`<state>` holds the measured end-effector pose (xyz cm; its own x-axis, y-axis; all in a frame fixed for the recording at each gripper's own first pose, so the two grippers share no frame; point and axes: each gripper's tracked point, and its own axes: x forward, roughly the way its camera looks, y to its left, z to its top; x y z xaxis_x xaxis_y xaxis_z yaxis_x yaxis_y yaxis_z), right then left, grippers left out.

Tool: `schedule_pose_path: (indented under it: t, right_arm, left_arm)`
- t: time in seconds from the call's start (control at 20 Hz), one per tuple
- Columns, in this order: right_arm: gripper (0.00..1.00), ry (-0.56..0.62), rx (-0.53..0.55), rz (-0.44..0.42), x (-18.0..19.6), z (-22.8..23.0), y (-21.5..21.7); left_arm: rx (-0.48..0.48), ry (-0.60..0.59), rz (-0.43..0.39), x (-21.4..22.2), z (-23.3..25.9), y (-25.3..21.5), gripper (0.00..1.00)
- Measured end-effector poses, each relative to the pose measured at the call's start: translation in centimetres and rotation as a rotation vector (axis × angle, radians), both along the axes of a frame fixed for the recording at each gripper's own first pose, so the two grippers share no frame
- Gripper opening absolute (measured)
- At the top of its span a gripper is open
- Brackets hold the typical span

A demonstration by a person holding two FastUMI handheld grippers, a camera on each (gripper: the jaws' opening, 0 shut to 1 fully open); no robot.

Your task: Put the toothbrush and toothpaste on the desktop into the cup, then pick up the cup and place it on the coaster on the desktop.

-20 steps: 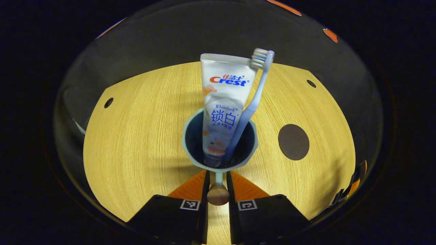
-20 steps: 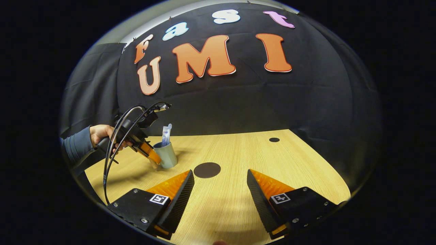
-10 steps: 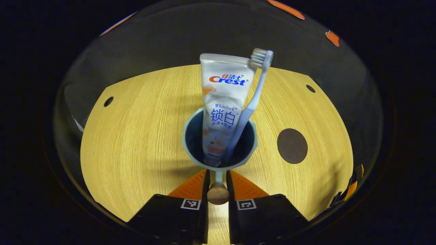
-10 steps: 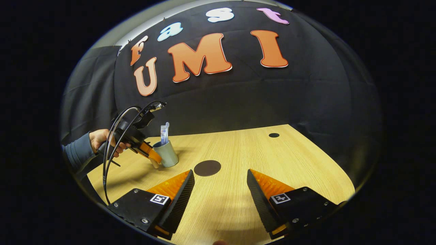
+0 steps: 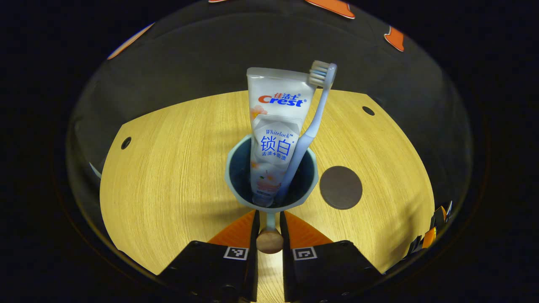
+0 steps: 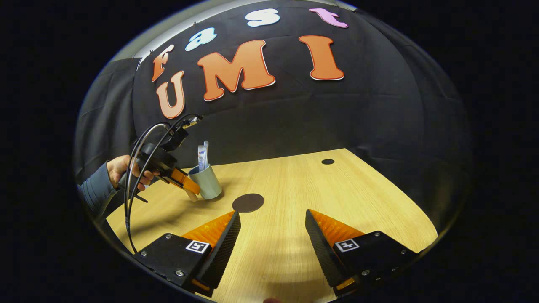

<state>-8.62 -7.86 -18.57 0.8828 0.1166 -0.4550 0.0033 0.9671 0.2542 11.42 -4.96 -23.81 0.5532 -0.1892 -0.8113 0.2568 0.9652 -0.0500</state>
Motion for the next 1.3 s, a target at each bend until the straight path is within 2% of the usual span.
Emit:
schedule_pose_path:
  t: [0.5, 0.9, 1.3]
  right_arm:
    - [0.93, 0.042, -0.047, -0.063, -2.8, -0.8, -2.4]
    - [0.93, 0.064, -0.05, -0.047, -3.1, -1.9, -2.1]
    - [0.93, 0.073, -0.055, -0.029, -2.8, -2.8, -1.5]
  left_arm:
    - [-0.001, 0.005, -0.115, 0.4, -0.1, 0.8, 0.24]
    - [0.007, 0.067, -0.154, -0.2, 0.3, 1.3, 0.24]
    - [0.047, 0.057, -0.178, -0.1, 0.6, 1.6, 0.24]
